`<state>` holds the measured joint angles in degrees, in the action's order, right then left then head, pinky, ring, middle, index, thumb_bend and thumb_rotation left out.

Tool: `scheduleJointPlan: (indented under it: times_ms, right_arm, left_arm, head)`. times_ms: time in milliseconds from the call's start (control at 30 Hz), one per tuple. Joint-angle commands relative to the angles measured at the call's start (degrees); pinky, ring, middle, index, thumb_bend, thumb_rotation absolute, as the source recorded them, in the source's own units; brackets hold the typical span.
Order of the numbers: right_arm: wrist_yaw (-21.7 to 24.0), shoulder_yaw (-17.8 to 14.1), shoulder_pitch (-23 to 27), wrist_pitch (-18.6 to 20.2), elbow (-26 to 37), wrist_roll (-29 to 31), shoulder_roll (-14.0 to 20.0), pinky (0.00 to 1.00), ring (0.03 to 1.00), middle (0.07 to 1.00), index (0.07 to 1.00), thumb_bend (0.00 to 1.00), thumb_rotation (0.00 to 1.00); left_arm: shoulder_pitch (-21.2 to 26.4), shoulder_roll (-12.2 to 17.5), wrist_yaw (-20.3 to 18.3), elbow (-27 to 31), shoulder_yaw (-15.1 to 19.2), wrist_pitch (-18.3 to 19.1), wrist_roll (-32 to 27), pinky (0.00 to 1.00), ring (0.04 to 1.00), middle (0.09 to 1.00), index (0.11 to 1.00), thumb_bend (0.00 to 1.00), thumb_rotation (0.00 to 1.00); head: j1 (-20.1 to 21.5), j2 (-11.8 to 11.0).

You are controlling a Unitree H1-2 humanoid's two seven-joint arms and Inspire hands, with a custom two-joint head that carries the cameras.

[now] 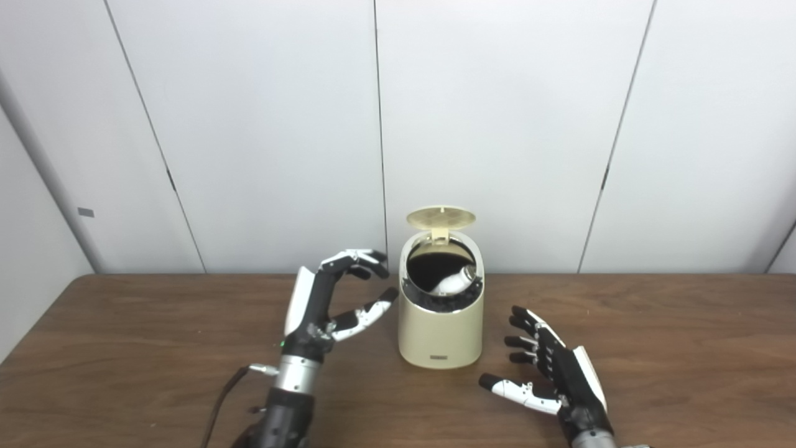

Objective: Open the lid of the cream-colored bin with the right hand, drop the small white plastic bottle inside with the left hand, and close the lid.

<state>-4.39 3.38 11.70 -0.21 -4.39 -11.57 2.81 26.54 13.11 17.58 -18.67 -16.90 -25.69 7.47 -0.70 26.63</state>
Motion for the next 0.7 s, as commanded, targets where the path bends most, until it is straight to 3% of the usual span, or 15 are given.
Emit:
scheduleJointPlan:
  times_ms: [0, 133, 400, 500, 667]
  right_arm:
    - [0.12, -0.24, 1.49, -2.08, 1.1, 0.37, 0.19, 0.68, 0.763, 0.863, 0.87, 0.75, 0.22]
    - [-0.11, -0.7, 1.49, -2.03, 1.05, 0.63, 0.33, 0.67, 0.759, 0.854, 0.863, 0.76, 0.23]
    - [0.26, -1.44, 1.72, -2.72, 0.37, 1.89, 1.11, 0.67, 0.751, 0.844, 0.857, 0.76, 0.21]
    - [0.09, -1.49, 1.69, -3.06, 0.01, 1.61, 1.59, 0.66, 0.751, 0.845, 0.859, 0.75, 0.19]
    - [0.09, -2.12, 1.78, -3.03, 0.44, 2.34, 2.15, 0.65, 0.764, 0.852, 0.862, 0.73, 0.22]
  left_arm:
    - [1.48, 1.91, -5.19, 3.17, 2.68, 0.58, -4.07, 0.65, 0.726, 0.767, 0.736, 0.67, 0.01]
    - [0.72, 3.39, -12.28, 5.32, 6.57, 4.54, -7.96, 0.65, 0.738, 0.797, 0.799, 0.66, 0.0]
    - [1.37, 7.49, -24.64, 5.73, 10.19, 12.09, -10.93, 0.62, 0.72, 0.776, 0.782, 0.63, 0.0]
    - [1.4, 8.26, -26.77, 5.56, 11.14, 14.77, -10.01, 0.61, 0.698, 0.756, 0.773, 0.66, 0.0]
    - [0.14, 7.96, -27.59, 5.46, 12.38, 15.23, -7.73, 0.57, 0.671, 0.732, 0.749, 0.65, 0.0]
  head:
    - [-0.15, 0.06]
    - [-0.54, -0.11]
    - [-1.24, -0.45]
    - [-1.56, -0.73]
    - [-1.82, -1.1]
